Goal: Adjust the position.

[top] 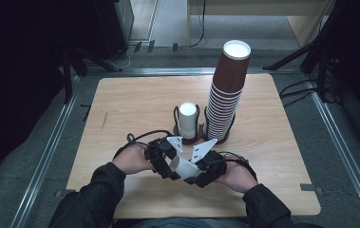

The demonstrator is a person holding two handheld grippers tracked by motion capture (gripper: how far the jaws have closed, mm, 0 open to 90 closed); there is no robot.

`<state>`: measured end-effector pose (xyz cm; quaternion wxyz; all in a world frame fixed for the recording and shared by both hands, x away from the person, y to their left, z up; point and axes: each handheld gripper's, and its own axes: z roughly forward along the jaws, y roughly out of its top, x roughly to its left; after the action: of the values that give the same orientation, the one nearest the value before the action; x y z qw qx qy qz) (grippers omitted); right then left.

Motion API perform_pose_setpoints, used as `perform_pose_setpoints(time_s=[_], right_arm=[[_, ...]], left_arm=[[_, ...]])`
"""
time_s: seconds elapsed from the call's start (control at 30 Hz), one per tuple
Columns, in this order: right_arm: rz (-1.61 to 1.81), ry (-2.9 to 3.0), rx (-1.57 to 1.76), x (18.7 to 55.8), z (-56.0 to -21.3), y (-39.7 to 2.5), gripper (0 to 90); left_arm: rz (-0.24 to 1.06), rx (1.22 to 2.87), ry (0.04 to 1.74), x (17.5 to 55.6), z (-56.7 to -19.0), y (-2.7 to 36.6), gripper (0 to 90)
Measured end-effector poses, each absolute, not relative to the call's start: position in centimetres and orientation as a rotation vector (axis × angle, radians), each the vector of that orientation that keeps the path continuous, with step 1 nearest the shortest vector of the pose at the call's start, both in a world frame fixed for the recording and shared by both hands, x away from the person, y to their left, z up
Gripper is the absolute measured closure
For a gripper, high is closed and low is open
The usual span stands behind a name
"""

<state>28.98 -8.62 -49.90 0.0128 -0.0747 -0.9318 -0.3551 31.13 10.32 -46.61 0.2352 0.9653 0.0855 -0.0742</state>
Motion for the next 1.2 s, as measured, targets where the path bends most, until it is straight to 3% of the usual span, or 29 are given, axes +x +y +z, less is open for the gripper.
perform_pose_setpoints(time_s=[0.3,0.7,0.87,1.07,1.2], right_arm=[[-1.172,-2.866,-0.233,29.2,-49.3,-9.2,34.1],[-1.190,-2.871,-0.272,29.7,-49.0,-10.2,33.7],[-1.216,-2.864,-0.290,29.8,-48.7,-10.6,33.6],[-1.248,-2.852,-0.318,30.0,-48.5,-11.1,33.5],[-1.298,-2.833,-0.330,30.1,-48.3,-11.4,33.2]], left_arm=[[-0.255,2.569,0.272,31.6,-46.5,11.3,23.6],[-0.240,2.480,0.318,32.0,-45.8,13.7,8.0],[-0.204,2.425,0.434,32.4,-45.8,14.2,8.7],[-0.196,2.395,0.414,32.3,-45.5,14.3,8.7],[-0.205,2.358,0.426,32.2,-45.5,14.3,13.8]])
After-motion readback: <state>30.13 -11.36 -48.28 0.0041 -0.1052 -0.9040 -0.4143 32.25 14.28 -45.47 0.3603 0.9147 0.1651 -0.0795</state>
